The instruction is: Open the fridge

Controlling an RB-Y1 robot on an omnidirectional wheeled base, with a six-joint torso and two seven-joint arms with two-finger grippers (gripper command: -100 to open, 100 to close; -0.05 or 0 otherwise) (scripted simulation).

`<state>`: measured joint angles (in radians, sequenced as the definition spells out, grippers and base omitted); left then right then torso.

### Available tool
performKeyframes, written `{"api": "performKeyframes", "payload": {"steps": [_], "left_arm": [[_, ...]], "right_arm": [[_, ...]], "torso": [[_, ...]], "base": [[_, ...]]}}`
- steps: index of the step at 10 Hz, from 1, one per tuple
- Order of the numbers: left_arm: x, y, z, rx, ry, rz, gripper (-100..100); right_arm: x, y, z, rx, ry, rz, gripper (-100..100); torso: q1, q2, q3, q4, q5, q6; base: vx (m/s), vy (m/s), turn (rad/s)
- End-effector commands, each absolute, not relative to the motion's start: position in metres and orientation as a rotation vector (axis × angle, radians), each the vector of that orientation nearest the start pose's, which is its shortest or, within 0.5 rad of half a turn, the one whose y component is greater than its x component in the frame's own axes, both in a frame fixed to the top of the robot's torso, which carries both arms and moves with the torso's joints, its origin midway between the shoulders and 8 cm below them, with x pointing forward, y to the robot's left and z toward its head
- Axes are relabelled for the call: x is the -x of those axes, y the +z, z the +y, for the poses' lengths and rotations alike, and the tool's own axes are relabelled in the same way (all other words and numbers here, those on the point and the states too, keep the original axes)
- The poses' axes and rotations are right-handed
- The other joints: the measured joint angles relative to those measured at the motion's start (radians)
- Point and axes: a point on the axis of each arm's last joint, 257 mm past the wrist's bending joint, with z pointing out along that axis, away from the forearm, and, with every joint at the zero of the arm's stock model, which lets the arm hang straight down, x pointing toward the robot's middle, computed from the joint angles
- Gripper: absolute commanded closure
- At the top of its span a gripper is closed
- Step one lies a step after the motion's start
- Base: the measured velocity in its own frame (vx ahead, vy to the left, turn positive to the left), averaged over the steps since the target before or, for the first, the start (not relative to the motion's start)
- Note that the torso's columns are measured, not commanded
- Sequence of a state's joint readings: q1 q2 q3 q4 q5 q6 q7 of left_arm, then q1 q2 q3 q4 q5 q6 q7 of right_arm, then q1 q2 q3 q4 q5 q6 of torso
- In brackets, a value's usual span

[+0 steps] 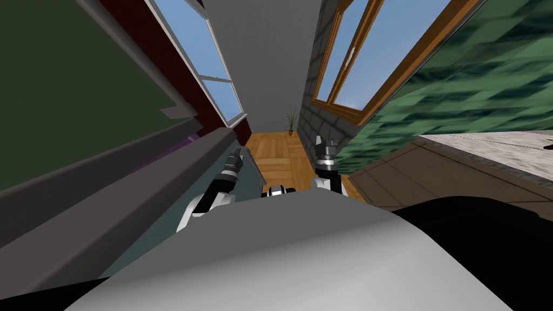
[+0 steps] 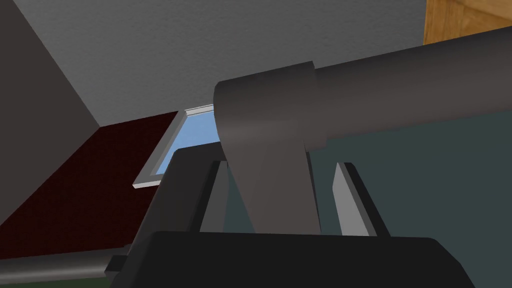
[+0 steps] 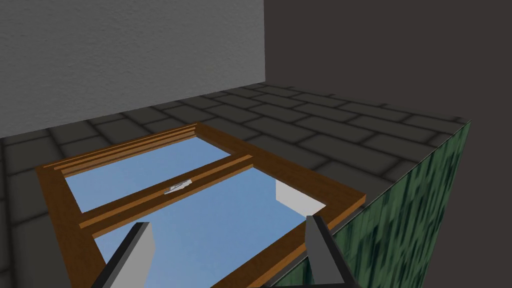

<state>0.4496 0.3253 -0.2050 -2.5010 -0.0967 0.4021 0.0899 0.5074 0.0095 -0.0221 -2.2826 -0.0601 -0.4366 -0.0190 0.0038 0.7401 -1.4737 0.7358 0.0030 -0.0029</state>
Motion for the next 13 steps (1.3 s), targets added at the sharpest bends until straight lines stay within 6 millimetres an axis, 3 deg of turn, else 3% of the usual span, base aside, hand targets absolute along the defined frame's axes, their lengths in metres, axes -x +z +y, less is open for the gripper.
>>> {"api": "performKeyframes", "payload": {"steps": [1,3,4,5,6,13], "left_arm": [[-0.391,-0.09,0.178,0.905,-1.202,1.423,100],[-0.384,-0.09,0.162,0.88,-1.237,1.454,100],[-0.387,-0.086,0.166,0.875,-1.237,1.431,100],[-0.38,-0.089,0.147,0.857,-1.265,1.463,100],[-0.38,-0.089,0.147,0.857,-1.265,1.463,100],[-0.352,-0.093,0.09,0.789,-1.347,1.553,100]], "right_arm": [[-0.35,0.011,-0.297,-0.761,1.318,0.604,0],[-0.35,0.011,-0.297,-0.761,1.318,0.604,0],[-0.35,0.011,-0.297,-0.761,1.318,0.604,0],[-0.35,0.011,-0.298,-0.761,1.317,0.604,0],[-0.35,0.011,-0.297,-0.761,1.317,0.604,0],[-0.35,0.011,-0.297,-0.761,1.317,0.604,0]], "torso": [[-0.001,0.0,0.0,0.0,-0.001,0.0],[0.004,-0.003,-0.002,-0.002,0.001,0.001],[0.002,-0.004,-0.002,-0.002,0.001,0.001],[0.007,-0.009,-0.006,0.0,0.0,-0.001],[0.001,-0.002,-0.002,-0.001,-0.001,0.004],[-0.002,-0.008,-0.005,-0.002,-0.002,0.003]], "base": [[-0.207,-0.195,-0.141],[-0.224,-0.178,-0.167],[-0.103,-0.098,-0.045],[-0.228,-0.092,-0.232],[-0.234,-0.111,-0.238],[-0.247,-0.14,-0.208]]}}
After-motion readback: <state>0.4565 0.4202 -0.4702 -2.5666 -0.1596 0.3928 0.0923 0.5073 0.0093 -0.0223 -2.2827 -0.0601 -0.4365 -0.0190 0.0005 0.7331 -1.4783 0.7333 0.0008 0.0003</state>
